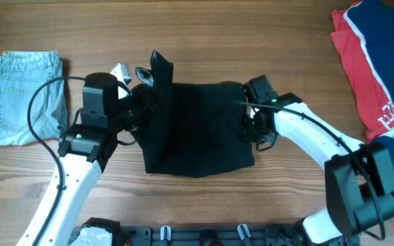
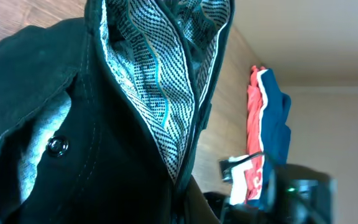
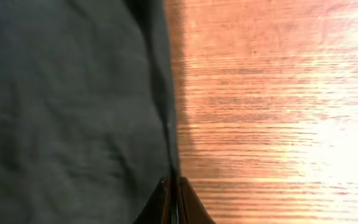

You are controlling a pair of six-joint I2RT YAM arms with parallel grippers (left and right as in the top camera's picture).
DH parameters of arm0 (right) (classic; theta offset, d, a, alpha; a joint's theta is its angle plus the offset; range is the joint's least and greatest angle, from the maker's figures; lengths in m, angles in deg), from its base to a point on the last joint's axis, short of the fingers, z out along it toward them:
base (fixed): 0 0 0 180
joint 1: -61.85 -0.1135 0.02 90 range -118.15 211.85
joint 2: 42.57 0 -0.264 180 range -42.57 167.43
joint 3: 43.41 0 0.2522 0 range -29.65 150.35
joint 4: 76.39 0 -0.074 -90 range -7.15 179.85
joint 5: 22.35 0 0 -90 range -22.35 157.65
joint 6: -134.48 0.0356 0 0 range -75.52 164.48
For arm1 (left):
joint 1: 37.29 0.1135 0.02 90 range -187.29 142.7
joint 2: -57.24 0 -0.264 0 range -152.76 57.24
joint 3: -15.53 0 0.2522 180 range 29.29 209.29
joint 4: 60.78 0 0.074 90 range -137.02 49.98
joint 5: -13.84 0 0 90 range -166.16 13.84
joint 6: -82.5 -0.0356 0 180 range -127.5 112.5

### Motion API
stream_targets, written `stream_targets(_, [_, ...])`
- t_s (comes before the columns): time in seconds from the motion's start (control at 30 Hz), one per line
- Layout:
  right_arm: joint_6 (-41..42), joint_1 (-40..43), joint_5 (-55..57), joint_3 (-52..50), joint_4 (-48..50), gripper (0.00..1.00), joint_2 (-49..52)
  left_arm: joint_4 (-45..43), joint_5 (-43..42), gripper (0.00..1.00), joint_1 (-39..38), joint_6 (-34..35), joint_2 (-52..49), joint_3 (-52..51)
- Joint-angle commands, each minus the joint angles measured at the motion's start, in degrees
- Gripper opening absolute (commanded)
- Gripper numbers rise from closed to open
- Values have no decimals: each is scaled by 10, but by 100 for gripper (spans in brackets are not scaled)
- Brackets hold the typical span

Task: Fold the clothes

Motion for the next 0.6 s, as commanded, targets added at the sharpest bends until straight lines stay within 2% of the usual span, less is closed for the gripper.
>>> stream_targets(0.0, [-6,1,-10,-34,27,4,23,-32,10,4,-24,46,-12,19])
stream_targets(0.57, [5,1,-38,-55,52,4,32,-71,42,4,-113,95,-34,19])
